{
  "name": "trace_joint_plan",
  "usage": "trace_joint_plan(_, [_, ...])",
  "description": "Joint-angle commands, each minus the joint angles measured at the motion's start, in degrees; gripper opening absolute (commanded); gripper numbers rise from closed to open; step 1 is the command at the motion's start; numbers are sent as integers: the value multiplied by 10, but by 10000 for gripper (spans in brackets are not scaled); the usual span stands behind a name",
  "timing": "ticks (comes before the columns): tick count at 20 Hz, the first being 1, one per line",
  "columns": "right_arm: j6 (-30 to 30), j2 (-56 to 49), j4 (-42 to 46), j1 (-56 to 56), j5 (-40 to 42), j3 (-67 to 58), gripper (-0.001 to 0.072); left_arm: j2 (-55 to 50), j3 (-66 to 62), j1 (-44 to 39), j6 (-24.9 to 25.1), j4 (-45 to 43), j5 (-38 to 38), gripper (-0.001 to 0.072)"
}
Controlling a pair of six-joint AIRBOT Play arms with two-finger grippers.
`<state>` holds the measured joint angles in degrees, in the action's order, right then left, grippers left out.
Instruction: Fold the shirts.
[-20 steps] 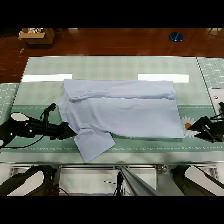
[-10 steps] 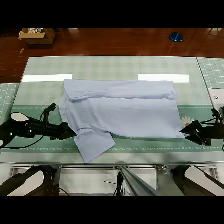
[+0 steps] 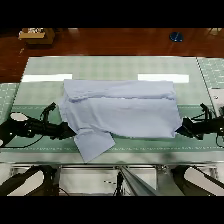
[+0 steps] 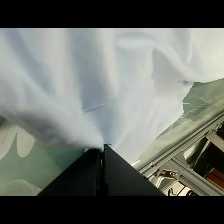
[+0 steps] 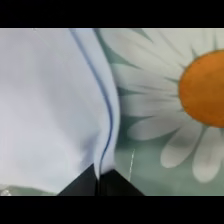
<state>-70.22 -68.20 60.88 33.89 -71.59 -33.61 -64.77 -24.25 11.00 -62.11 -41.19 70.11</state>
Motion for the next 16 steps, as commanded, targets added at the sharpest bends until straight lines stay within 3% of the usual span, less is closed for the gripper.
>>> trace_joint_plan(1, [42,34,-24,-9,-68,-50,28,1,-26,0,10,41,34,16])
trace_joint_plan(4, [43,94,-106,-10,-31,-111,28,10,-100,0,31,127,86,16])
trace_joint_plan(8, [43,107,-249,-10,55,-160,27,17,-233,0,18,192,37,17])
trace_joint_plan(12, [43,66,-203,-72,181,-160,27,-6,-291,0,-9,192,-98,16])
trace_joint_plan(16, [42,-23,-214,-152,358,-160,27,-109,-321,0,-16,192,-98,16])
